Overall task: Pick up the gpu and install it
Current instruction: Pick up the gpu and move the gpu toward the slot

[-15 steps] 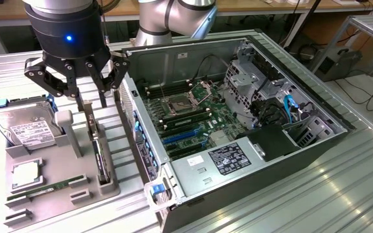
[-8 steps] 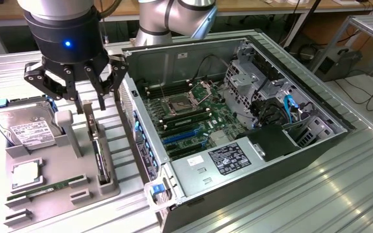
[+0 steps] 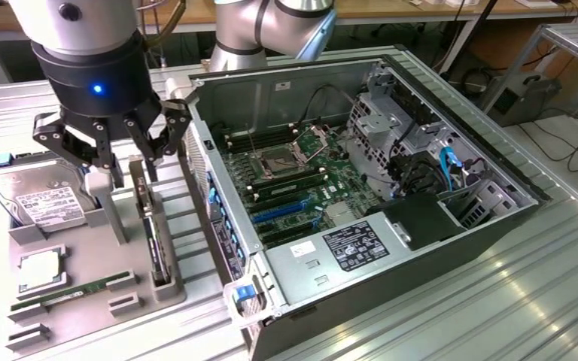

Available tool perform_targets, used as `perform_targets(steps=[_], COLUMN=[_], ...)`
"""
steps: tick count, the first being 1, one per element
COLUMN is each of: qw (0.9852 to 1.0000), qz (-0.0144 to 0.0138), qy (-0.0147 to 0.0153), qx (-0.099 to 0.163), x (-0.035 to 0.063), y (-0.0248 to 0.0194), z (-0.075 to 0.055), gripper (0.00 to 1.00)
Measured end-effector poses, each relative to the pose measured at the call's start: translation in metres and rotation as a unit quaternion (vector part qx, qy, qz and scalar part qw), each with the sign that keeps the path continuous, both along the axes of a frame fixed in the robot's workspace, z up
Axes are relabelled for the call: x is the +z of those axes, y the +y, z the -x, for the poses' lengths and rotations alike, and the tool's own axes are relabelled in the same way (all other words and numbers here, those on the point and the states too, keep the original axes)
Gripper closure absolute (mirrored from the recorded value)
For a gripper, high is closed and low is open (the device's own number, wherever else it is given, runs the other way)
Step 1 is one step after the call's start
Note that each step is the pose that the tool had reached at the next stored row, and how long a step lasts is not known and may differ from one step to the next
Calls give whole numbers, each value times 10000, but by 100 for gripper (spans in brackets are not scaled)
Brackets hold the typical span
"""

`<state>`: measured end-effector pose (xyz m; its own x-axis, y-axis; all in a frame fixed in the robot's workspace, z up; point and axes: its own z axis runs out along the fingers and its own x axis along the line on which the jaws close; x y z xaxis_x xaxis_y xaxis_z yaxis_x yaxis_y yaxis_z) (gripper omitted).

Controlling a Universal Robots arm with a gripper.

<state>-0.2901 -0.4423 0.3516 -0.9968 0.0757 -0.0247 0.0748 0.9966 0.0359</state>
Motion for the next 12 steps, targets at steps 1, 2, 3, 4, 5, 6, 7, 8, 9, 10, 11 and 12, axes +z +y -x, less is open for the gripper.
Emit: perform_targets(steps=[1, 2, 3, 4, 5, 6, 7, 8, 9, 10, 11, 12], qw=[10000, 10000, 10000, 10000, 10000, 10000, 10000, 10000, 10000, 10000, 10000, 10000], qz=[0, 0, 0, 0, 0, 0, 0, 0, 0, 0, 0, 0], qy=[0, 0, 0, 0, 0, 0, 0, 0, 0, 0, 0, 0], qx=[0, 0, 0, 0, -1, -1, -1, -1, 0, -1, -1, -1], x=[-21, -50, -75, -90, -127, -169, -197, -216, -235, -254, -272, -290], y=[-7, -16, -24, -29, -40, -51, -54, -57, -59, -59, -60, -60], z=[1, 1, 1, 1, 2, 2, 2, 2, 2, 2, 2, 3], gripper=[58, 58, 58, 58, 58, 58, 58, 58, 58, 58, 58, 58])
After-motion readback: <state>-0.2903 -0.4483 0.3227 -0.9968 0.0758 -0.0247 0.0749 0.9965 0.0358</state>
